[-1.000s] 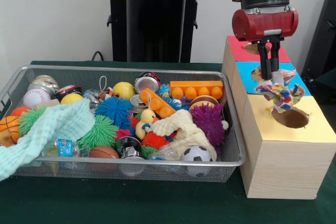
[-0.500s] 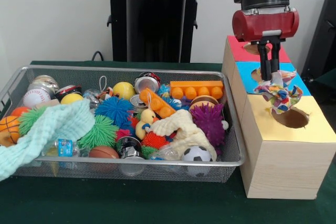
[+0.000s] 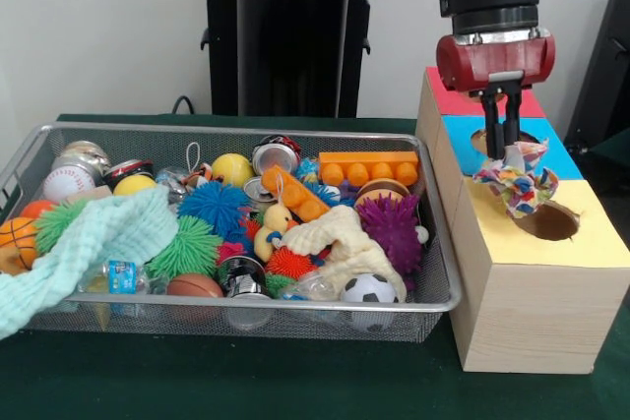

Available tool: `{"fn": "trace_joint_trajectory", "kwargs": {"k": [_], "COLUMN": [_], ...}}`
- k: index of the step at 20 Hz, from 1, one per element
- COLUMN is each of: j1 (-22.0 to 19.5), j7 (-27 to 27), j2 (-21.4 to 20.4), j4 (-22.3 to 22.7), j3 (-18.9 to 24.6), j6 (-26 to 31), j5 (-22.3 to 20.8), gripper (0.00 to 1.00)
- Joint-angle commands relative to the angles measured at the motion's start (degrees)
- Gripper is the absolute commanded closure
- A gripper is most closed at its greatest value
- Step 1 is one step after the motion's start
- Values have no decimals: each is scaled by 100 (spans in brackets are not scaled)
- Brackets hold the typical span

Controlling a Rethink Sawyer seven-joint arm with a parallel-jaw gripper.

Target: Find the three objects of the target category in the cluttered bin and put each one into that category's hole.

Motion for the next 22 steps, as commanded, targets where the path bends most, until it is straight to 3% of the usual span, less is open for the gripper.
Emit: {"fn": "trace_joint_trajectory", "kwargs": {"k": [1,13,18,22], "j1": [116,198,434,445], "j7": [1712,1701,1559,1570], "j2": [452,290,196,270], "j4": [270,269,-11,-33], "j3": [74,110,-204,-204], "j6": [-514,-601,-284,-287], "j5": [357,387,508,545], "gripper": [100,100,100,100]}}
